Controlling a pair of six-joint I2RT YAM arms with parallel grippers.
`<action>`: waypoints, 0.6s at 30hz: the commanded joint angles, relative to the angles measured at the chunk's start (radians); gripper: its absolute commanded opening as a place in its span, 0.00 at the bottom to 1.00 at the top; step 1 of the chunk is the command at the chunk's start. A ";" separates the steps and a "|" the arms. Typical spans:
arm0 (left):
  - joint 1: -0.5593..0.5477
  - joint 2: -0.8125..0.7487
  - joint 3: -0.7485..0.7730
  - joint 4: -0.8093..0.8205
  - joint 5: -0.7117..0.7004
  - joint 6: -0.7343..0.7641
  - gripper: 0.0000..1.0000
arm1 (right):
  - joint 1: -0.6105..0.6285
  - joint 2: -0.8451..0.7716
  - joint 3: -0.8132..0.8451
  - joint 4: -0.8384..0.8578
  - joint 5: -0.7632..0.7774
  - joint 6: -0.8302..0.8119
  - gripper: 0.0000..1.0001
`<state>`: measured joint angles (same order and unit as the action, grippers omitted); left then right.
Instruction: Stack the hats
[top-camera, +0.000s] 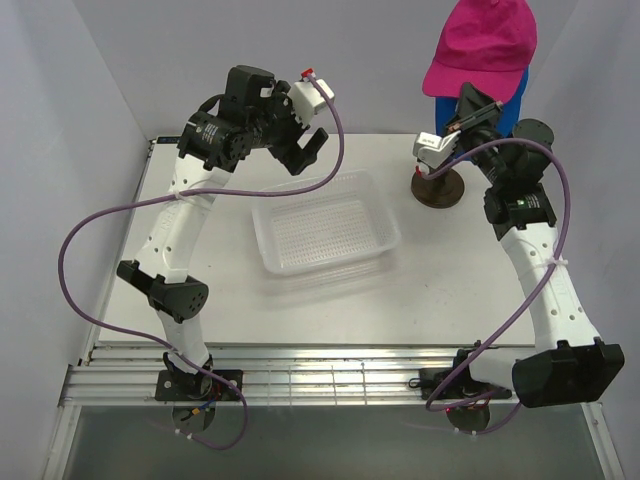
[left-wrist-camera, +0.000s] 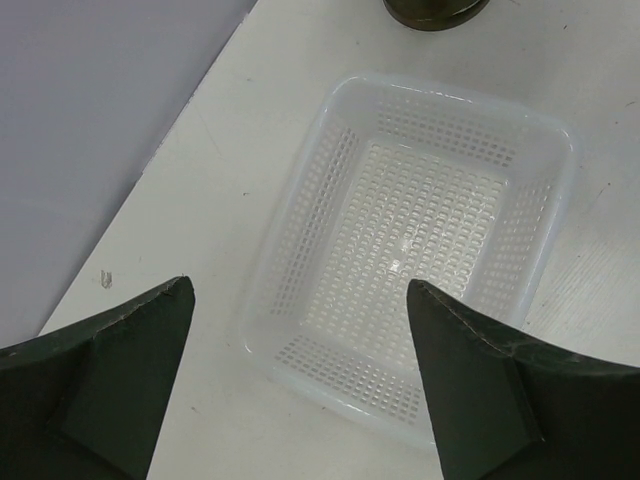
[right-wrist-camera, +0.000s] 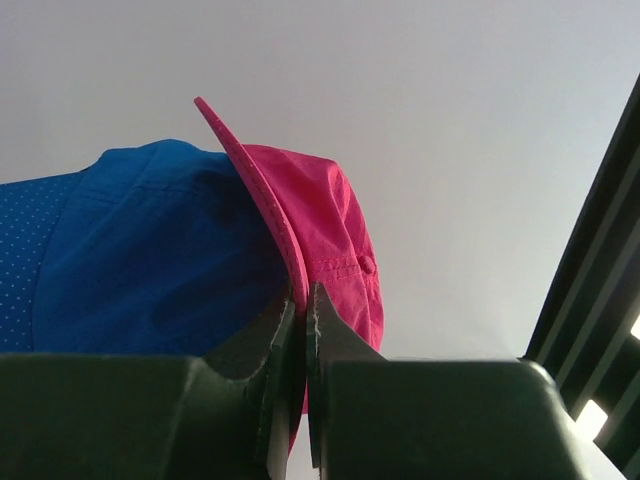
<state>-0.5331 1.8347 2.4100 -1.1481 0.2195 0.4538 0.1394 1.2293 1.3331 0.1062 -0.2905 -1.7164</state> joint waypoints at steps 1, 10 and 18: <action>0.002 -0.028 -0.008 0.002 -0.011 -0.012 0.98 | -0.010 -0.060 -0.027 0.024 -0.016 -0.003 0.08; 0.002 -0.017 -0.014 0.007 -0.014 -0.018 0.98 | -0.031 -0.134 -0.149 -0.007 -0.032 0.005 0.08; 0.002 -0.011 -0.011 0.008 -0.009 -0.024 0.98 | -0.069 -0.154 -0.224 0.019 -0.033 0.009 0.08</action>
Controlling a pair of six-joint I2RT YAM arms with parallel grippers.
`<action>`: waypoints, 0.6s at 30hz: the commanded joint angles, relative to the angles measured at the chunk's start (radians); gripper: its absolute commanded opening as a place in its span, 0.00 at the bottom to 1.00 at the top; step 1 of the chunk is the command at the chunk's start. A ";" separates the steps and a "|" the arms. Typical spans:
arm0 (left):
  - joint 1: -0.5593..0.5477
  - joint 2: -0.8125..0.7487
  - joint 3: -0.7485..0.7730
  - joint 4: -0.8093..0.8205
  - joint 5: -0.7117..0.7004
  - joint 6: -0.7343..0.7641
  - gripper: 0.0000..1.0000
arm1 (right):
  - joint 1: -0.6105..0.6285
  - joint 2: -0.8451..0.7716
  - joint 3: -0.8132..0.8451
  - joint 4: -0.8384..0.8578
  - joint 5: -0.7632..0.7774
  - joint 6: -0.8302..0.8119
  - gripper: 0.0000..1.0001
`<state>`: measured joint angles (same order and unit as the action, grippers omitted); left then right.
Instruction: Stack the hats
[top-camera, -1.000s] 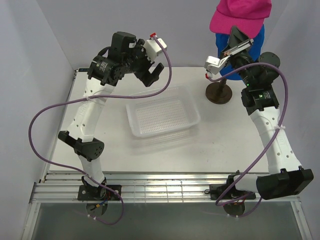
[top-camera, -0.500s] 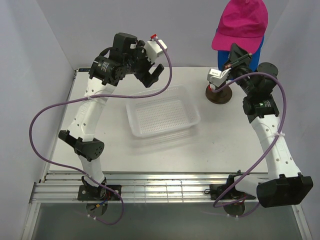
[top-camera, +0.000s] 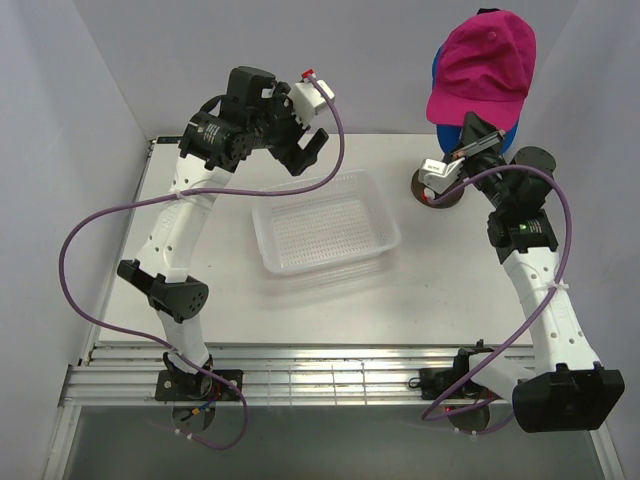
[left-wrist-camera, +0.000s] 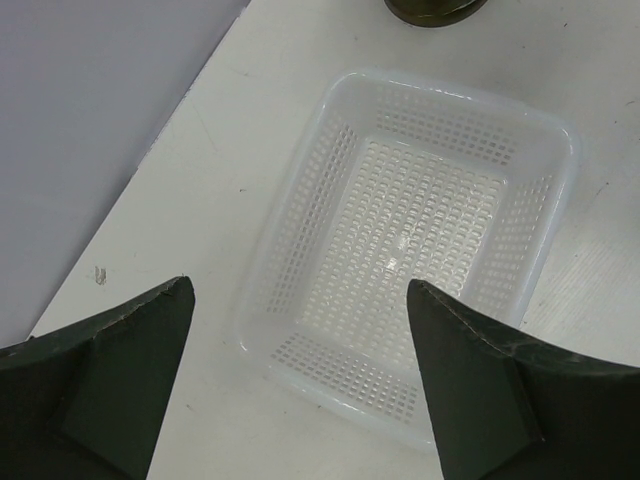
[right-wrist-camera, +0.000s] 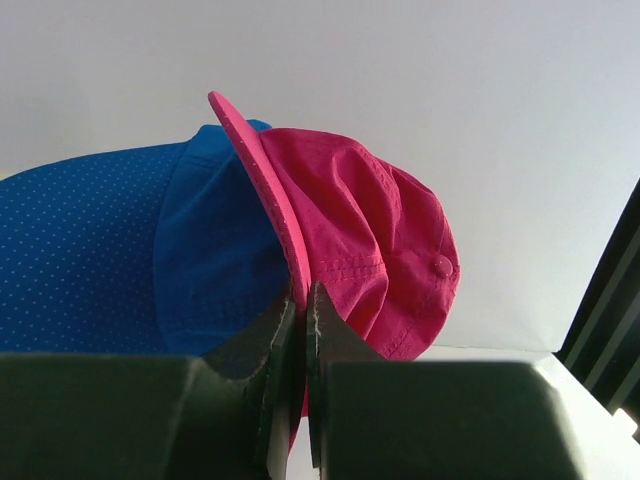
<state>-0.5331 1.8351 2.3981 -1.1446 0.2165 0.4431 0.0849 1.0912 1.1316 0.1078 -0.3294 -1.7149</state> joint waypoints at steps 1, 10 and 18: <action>0.001 -0.008 0.003 0.006 -0.006 -0.014 0.98 | -0.013 -0.016 -0.027 0.027 0.006 0.008 0.08; 0.001 -0.007 -0.002 0.006 0.003 -0.017 0.98 | -0.024 -0.022 -0.044 0.070 0.016 0.023 0.08; 0.002 -0.002 -0.014 0.009 0.044 -0.030 0.98 | -0.028 -0.034 -0.055 0.082 0.013 0.021 0.08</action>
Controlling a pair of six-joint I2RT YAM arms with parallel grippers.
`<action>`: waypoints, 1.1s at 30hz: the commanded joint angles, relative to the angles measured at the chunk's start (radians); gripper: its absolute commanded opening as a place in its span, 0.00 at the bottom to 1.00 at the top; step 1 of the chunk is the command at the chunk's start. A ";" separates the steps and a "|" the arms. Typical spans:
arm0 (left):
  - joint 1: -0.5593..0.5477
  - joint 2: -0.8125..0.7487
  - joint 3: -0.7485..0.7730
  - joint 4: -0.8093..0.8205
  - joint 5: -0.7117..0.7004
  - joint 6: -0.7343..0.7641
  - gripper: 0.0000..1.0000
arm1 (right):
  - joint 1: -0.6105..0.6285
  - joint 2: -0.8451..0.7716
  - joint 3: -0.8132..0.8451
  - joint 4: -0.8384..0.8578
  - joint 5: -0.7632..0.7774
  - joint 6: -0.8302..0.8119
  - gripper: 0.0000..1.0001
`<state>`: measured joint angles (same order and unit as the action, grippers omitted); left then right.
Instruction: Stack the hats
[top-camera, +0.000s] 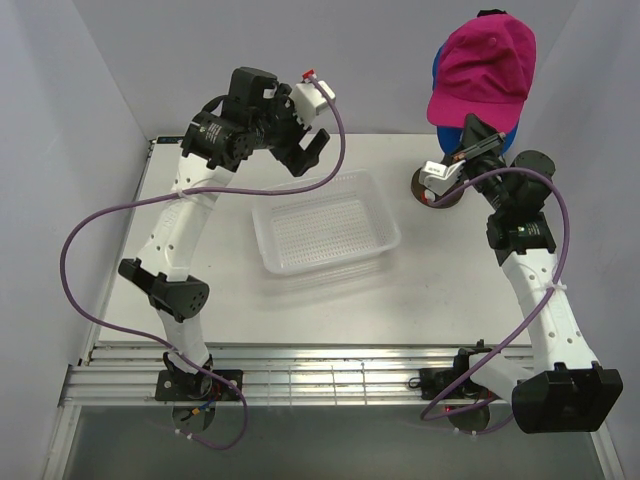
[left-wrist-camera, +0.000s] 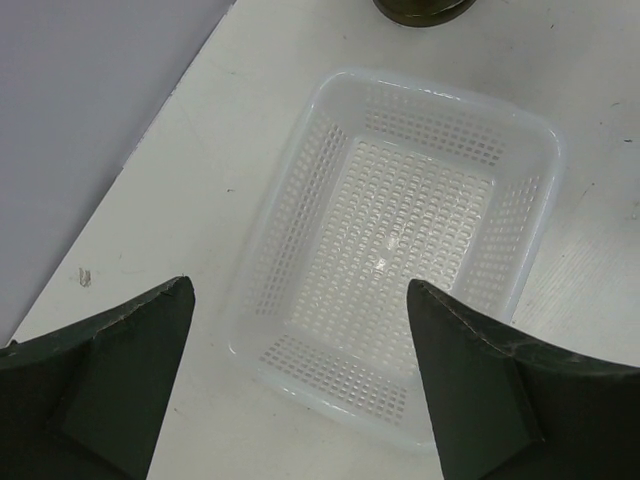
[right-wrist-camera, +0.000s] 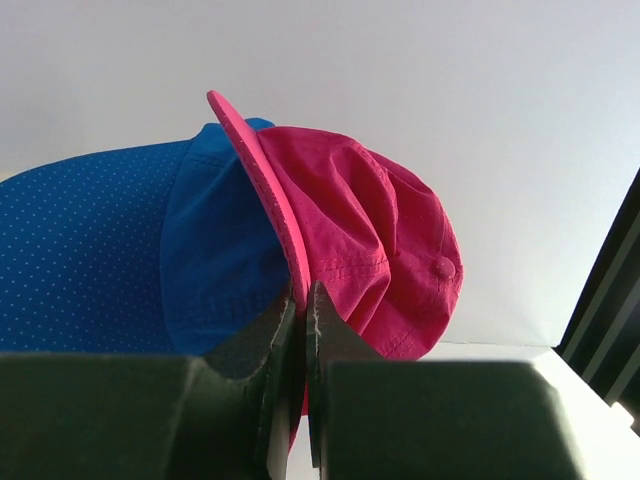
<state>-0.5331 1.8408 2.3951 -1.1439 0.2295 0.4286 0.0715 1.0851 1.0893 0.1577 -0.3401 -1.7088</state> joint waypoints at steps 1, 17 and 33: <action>0.002 -0.011 -0.016 0.012 0.034 -0.019 0.98 | -0.013 -0.031 -0.019 0.048 0.021 0.021 0.08; 0.001 0.024 0.117 0.078 0.321 -0.119 0.88 | 0.026 0.091 0.302 0.224 -0.119 0.034 0.08; 0.122 0.054 0.267 0.446 0.608 -0.662 0.98 | 0.376 0.253 0.449 0.227 -0.140 -0.037 0.08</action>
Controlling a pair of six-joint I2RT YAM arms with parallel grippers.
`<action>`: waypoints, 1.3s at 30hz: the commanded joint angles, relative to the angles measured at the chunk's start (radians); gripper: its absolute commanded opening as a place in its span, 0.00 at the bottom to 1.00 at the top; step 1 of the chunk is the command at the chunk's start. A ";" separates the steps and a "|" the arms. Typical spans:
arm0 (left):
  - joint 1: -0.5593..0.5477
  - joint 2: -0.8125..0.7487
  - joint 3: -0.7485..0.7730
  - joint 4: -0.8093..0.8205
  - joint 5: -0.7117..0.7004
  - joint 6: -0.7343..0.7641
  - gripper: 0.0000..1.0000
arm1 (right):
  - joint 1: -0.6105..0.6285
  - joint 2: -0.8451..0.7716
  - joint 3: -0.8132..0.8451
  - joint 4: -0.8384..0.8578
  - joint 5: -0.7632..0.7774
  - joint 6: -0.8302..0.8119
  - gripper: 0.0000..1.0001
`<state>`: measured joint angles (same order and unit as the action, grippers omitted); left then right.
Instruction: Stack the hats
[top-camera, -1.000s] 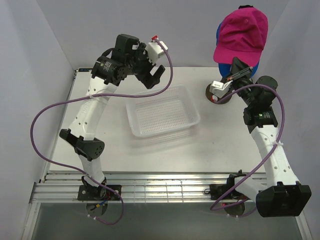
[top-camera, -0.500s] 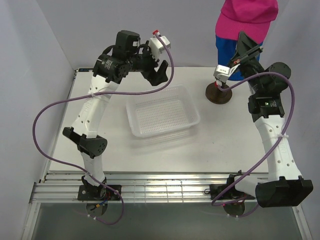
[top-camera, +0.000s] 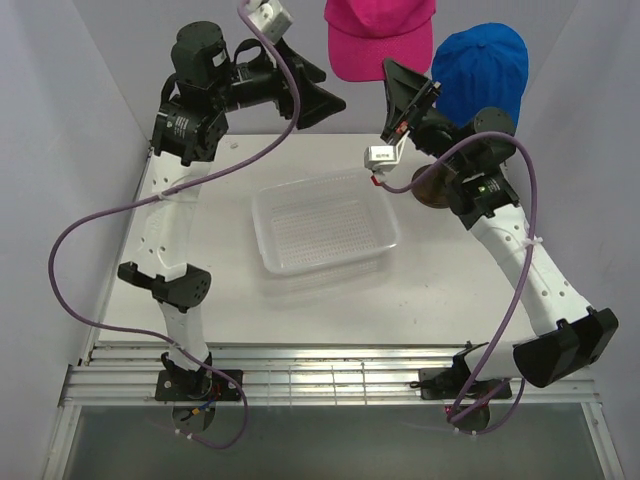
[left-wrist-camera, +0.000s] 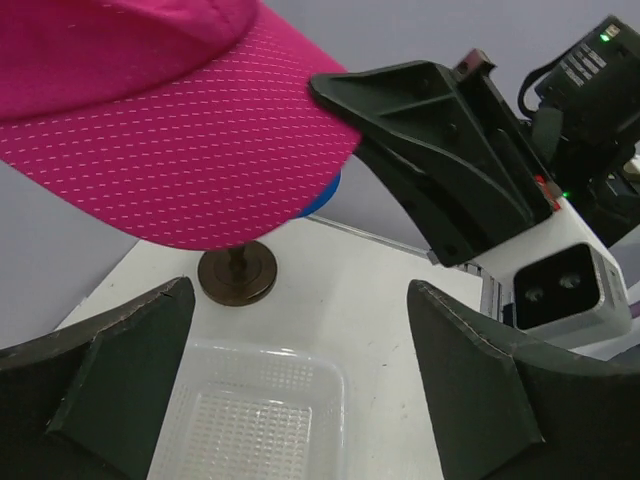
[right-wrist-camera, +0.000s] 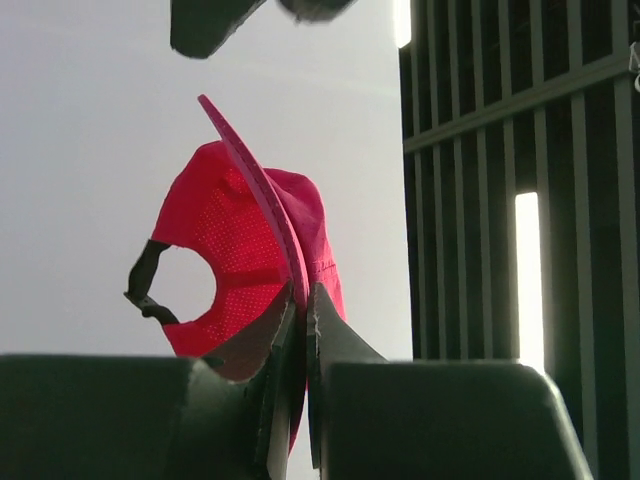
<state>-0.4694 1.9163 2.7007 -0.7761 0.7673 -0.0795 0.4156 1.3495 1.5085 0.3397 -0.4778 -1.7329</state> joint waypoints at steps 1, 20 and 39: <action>0.102 -0.034 -0.073 0.087 0.079 -0.175 0.98 | 0.040 -0.024 -0.032 0.120 0.007 0.008 0.08; 0.290 -0.099 -0.502 0.555 0.435 -0.732 0.97 | 0.212 -0.013 -0.252 0.318 0.130 0.113 0.08; 0.253 -0.080 -0.571 0.802 0.504 -0.931 0.00 | 0.267 0.016 -0.249 0.268 0.102 0.119 0.08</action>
<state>-0.1684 1.8610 2.1414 -0.0322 1.2053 -1.0153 0.6506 1.3552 1.2297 0.5697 -0.3336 -1.6279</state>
